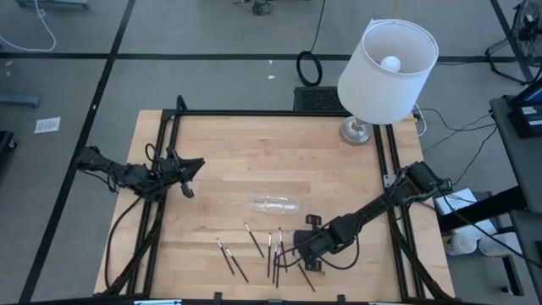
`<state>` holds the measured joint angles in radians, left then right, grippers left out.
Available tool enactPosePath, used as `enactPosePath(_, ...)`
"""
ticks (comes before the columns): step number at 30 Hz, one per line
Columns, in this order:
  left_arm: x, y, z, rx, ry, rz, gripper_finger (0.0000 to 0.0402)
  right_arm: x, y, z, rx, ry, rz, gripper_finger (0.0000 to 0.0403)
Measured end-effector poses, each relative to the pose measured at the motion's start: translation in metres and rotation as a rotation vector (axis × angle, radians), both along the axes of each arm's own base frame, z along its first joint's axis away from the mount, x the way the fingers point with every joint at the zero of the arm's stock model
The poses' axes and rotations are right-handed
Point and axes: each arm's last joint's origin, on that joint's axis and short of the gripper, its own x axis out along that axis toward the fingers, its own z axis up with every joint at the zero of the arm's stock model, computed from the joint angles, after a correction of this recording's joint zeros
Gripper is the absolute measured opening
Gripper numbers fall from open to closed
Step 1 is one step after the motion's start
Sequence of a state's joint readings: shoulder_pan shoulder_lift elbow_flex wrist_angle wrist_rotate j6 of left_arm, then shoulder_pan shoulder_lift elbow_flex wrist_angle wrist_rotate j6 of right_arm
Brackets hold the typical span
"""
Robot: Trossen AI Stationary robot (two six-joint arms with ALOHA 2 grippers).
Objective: Pick & Place Makeup Supplies
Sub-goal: Put the makeup brush into the transparent organizer
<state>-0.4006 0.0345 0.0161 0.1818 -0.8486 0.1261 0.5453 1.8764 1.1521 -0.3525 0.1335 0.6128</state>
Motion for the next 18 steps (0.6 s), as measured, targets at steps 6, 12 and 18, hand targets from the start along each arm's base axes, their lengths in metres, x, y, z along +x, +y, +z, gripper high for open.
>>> enactPosePath(6, 0.000, 0.000, 0.000, 0.000, 0.001, 0.000, 0.0051, 0.002, 0.001, 0.006, 0.012, -0.048, -0.002, 0.0000)
enactPosePath(12, 0.000, 0.000, 0.000, 0.000, 0.000, 0.000, 0.0051, 0.003, 0.001, 0.007, 0.009, -0.053, -0.004, 0.0000)
enactPosePath(18, 0.000, 0.000, 0.000, 0.000, 0.000, 0.000, 0.0051, 0.010, 0.005, 0.019, 0.008, -0.068, 0.011, 0.0000)
